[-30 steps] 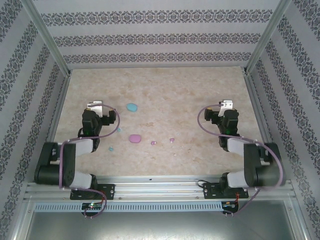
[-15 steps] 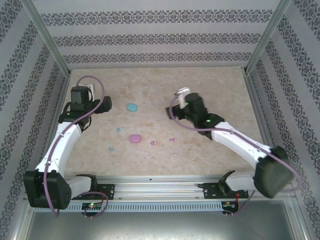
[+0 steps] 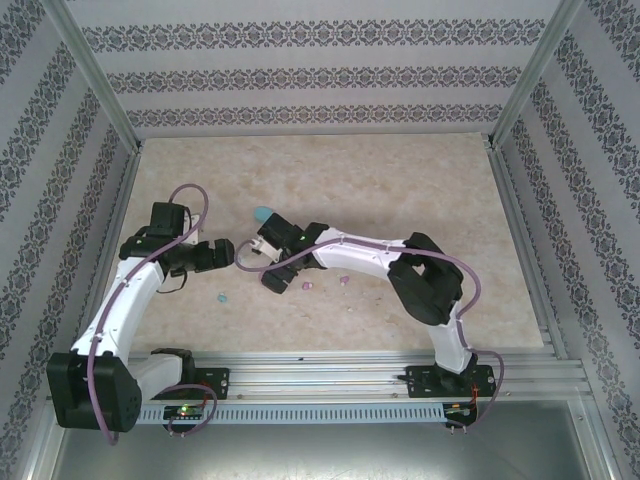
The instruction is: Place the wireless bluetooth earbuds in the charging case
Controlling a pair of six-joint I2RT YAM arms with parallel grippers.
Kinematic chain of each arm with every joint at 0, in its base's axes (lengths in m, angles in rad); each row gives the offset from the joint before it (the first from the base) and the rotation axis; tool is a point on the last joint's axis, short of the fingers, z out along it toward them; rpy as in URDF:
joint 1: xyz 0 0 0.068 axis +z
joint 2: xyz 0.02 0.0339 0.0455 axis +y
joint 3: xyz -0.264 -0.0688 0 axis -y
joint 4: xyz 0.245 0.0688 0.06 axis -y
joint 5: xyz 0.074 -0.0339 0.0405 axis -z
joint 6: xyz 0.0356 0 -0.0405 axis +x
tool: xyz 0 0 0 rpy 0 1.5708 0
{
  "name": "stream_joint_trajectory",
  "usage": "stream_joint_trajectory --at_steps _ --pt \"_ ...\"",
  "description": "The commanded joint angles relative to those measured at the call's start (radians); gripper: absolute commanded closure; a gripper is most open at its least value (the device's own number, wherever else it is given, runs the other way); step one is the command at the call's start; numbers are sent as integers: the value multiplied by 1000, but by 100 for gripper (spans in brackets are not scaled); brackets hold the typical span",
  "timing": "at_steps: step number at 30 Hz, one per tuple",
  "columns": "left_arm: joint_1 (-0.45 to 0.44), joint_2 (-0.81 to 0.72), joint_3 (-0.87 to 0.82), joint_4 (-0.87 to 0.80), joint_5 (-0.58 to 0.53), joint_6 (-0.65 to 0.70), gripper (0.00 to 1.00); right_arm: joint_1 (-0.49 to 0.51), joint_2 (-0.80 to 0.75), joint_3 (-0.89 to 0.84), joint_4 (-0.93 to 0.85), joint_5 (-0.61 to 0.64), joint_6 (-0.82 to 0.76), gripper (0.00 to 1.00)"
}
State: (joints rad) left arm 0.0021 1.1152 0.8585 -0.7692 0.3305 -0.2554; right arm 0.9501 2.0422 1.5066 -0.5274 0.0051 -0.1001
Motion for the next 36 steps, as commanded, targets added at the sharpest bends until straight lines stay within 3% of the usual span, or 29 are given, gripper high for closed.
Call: stream_joint_trajectory --at_steps 1,8,16,29,36 --pt "8 5 -26 53 95 -44 0 -7 14 48 -64 -30 -81 8" --pt "8 44 -42 109 104 -75 0 -7 75 93 -68 -50 -151 8" --pt "7 58 -58 130 34 -103 0 -15 149 173 -84 -106 -180 8" --pt "7 77 -41 122 22 -107 0 -34 185 188 -121 -187 -210 15" --pt "7 102 -33 128 35 -103 2 -42 218 238 -161 -241 -186 31"
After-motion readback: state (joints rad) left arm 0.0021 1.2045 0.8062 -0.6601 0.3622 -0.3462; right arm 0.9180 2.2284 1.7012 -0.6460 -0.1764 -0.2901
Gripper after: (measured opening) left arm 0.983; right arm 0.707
